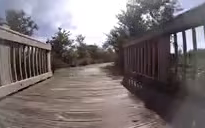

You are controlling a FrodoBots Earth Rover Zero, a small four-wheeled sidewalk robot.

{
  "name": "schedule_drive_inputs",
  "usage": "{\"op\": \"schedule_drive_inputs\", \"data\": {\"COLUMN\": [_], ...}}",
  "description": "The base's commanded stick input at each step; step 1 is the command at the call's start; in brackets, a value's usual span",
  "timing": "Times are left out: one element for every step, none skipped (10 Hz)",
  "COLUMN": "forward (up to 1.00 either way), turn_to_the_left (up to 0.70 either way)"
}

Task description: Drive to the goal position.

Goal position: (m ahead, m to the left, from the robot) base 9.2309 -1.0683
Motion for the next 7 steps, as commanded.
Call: {"op": "schedule_drive_inputs", "data": {"forward": [0.84,0.84,0.84,0.84,0.84,0.84,0.85], "turn_to_the_left": [0.00,0.00,0.00,0.00,0.00,0.00,0.00]}}
